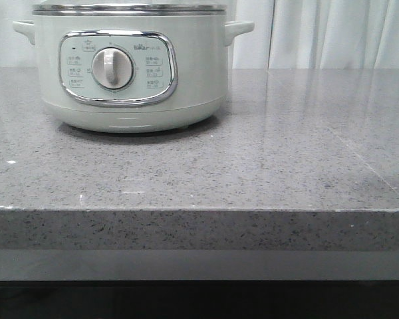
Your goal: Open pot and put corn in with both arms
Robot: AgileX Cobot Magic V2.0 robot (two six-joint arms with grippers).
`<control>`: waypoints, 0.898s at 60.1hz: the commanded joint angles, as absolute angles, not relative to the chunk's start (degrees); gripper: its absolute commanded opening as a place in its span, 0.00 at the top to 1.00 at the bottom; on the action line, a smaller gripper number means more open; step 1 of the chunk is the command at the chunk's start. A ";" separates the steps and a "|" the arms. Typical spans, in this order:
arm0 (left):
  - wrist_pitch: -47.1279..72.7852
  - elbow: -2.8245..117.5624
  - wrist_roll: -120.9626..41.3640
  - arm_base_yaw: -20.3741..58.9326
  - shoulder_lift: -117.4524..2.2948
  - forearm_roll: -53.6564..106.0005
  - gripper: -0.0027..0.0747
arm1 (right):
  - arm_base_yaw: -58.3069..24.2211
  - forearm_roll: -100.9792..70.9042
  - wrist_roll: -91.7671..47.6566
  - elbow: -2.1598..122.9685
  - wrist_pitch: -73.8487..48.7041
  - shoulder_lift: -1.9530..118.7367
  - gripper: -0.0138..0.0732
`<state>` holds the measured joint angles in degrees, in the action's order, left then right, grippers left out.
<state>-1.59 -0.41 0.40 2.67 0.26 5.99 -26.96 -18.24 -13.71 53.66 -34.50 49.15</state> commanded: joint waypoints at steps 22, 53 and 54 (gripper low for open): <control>-5.60 -0.68 1.00 2.46 1.37 6.19 0.99 | -19.27 -19.09 -13.97 48.78 -26.71 39.79 0.92; -5.60 -0.68 1.00 2.46 1.37 6.19 0.99 | -2.23 -19.09 -13.97 16.69 -9.71 10.11 0.92; -5.60 -0.68 1.00 2.46 1.37 6.19 0.99 | -2.03 -19.09 -13.97 15.50 -9.41 9.48 0.92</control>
<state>-1.40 -0.41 0.40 2.67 0.26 5.99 -3.14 -18.46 -13.73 17.84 -15.96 11.84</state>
